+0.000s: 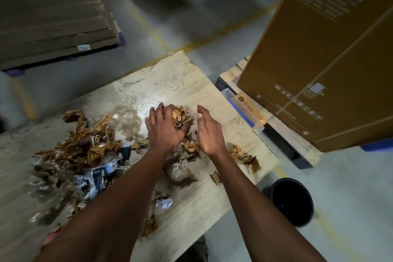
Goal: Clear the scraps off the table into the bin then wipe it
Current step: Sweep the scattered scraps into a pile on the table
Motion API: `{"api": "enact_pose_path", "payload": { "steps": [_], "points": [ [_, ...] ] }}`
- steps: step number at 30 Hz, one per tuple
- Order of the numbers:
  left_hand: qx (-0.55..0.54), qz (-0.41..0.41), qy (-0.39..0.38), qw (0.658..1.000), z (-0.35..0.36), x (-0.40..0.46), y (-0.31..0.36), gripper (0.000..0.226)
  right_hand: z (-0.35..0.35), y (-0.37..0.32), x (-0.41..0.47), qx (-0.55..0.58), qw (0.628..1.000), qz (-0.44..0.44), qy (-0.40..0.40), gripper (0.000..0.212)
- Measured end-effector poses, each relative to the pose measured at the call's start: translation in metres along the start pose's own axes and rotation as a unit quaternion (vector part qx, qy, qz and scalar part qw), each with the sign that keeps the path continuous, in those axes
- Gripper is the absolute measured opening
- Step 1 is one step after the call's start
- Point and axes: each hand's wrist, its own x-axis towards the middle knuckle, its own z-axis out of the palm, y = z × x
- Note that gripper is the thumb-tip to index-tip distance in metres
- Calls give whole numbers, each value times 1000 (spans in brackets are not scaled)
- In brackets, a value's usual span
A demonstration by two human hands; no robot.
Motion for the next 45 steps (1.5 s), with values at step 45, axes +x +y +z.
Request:
{"api": "enact_pose_path", "payload": {
  "steps": [45],
  "points": [
    [-72,19,21,997,9,-1,-12,88,73,44,-54,-247,960,-93,92,98]
  ]
}}
